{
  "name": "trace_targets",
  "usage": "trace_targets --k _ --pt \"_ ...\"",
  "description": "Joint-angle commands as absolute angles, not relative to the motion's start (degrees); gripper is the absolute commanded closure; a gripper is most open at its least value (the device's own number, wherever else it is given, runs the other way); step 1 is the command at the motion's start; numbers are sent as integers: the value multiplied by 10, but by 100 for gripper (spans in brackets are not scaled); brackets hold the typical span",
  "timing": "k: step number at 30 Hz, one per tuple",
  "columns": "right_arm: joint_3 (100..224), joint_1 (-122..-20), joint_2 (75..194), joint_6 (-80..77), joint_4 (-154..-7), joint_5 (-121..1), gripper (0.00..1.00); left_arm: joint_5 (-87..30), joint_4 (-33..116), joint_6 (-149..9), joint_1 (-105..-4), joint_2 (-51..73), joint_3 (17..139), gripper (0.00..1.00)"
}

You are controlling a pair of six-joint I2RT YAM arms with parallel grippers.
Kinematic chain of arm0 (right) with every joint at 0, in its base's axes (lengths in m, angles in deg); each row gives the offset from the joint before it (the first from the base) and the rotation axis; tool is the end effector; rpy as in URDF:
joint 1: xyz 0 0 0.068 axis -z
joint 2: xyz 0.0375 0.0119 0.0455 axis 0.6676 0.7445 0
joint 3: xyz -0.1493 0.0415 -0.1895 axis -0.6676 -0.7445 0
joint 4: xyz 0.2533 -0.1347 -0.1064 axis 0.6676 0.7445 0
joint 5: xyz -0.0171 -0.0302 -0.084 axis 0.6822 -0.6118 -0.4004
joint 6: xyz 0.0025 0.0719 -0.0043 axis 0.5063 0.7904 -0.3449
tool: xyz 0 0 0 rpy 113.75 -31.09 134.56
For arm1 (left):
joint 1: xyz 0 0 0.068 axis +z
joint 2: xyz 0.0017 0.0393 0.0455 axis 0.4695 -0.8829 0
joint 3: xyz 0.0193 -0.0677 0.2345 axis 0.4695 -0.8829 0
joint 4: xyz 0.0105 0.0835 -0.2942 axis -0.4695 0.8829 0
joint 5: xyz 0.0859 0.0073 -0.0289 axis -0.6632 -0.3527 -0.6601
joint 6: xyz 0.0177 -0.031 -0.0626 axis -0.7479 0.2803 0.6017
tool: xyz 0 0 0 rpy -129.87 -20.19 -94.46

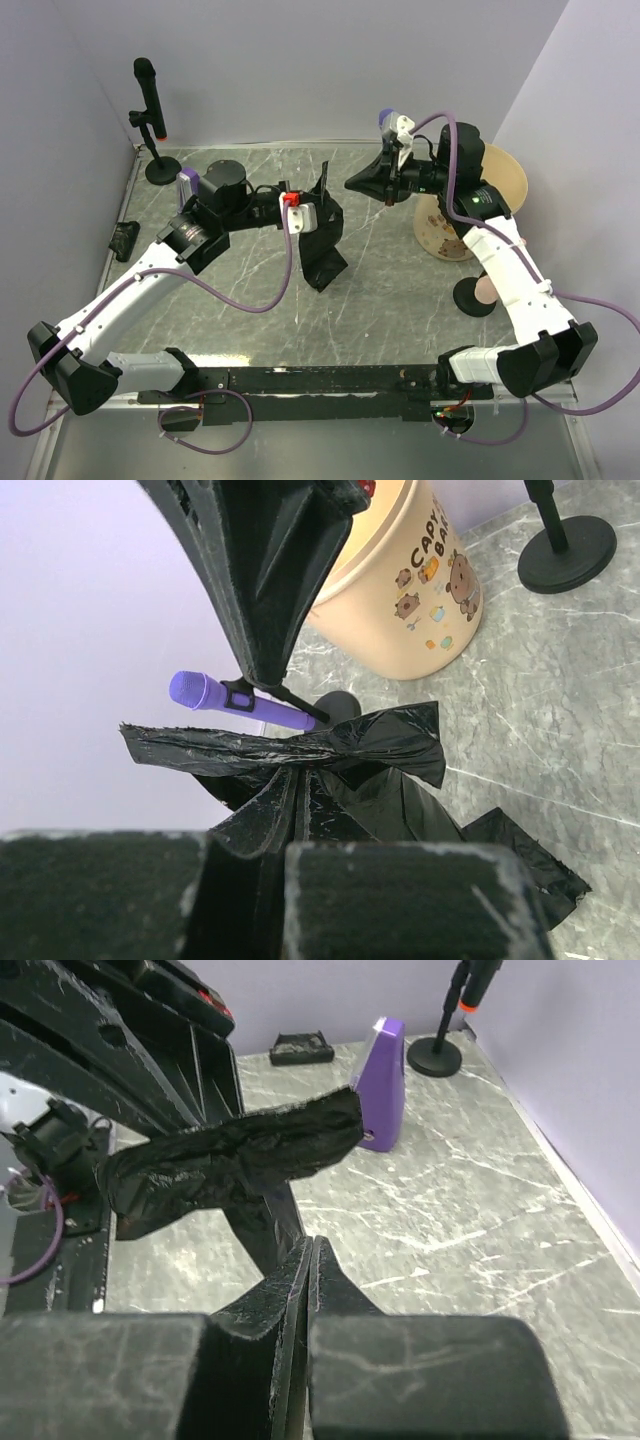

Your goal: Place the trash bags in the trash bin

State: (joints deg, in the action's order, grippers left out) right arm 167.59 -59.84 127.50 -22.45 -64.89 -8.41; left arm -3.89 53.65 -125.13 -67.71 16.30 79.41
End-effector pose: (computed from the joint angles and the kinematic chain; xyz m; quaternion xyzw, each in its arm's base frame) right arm 0.3065 0.1533 0.4212 -0.4937 0.5426 0.3939 0.5539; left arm 0.2494 -0.2492 0.3976 0.6174 0.4090 -0.1885 0.6449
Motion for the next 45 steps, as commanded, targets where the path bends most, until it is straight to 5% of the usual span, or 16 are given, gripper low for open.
trace_targets --k 1,2,5,13,23,29,45 --pt "1701 -596 1294 -147 -714 -28 79 -29 509 -1240 -675 177 795 99" --pt "1699 -597 1299 -121 -733 -8 63 -28 510 -1239 -675 174 797 99" --pt "1691 -616 1303 -100 -770 11 46 -19 511 -1237 -676 171 801 99" --pt "1709 -640 1324 -130 -742 8 47 -14 501 -1231 -676 169 803 99" --pt "1708 -647 1332 -120 -766 5 58 -10 496 -1224 -676 161 806 99" --pt "1713 -648 1327 -132 -755 9 99 -18 508 -1220 -675 157 812 99" --pt "1699 -607 1308 -145 -738 -33 100 -40 527 -1203 -657 164 812 99"
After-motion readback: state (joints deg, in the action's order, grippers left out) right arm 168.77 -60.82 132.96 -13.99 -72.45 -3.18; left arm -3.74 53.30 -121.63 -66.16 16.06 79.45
